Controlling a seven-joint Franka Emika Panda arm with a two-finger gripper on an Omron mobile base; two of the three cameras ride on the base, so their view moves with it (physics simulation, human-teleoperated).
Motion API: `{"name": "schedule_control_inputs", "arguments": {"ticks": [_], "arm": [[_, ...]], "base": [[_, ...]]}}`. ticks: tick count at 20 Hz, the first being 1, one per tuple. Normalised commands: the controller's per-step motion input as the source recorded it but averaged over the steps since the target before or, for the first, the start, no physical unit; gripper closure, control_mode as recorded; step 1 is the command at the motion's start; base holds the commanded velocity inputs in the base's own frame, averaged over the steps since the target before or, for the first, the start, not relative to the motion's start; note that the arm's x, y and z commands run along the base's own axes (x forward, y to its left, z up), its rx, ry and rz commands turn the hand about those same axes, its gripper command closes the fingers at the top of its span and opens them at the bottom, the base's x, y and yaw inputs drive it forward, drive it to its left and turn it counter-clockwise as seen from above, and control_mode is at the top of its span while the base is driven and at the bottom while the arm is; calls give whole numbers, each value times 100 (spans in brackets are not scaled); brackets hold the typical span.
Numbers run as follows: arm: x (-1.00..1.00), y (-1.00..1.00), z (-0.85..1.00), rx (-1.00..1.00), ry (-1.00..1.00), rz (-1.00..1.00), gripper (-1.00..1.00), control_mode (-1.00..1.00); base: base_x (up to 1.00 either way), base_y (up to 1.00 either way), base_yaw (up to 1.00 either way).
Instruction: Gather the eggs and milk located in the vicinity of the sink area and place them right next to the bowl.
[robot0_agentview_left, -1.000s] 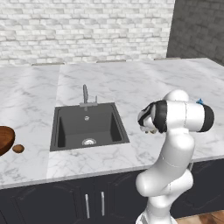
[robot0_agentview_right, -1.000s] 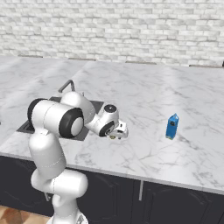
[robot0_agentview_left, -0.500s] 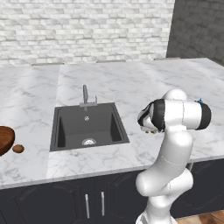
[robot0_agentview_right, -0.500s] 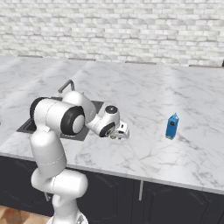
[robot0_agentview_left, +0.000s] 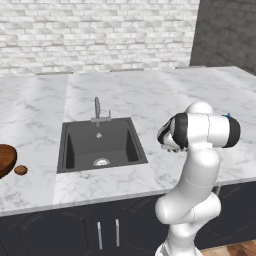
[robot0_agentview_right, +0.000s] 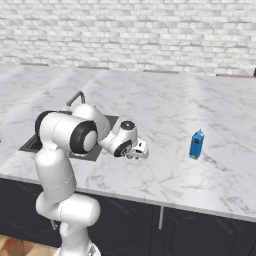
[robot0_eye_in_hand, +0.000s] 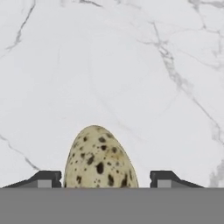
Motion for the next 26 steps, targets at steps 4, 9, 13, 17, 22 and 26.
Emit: {"name": "schedule_control_inputs", "arguments": {"ticks": [4, 9, 13, 17, 22, 26], "arm": [[11, 0, -13, 0, 0, 0, 100, -100], [-1, 0, 7, 0, -9, 0, 100, -100], [-43, 0, 49, 0, -23, 0, 100, -100], [-70, 0, 52, 0, -21, 0, 100, -100], [-69, 0, 53, 0, -18, 0, 100, -100], [-59, 0, 65, -2, -21, 0, 100, -100]], "base": [[0, 0, 0], [0, 0, 0], [0, 0, 0], [0, 0, 0], [0, 0, 0], [0, 0, 0]]}}
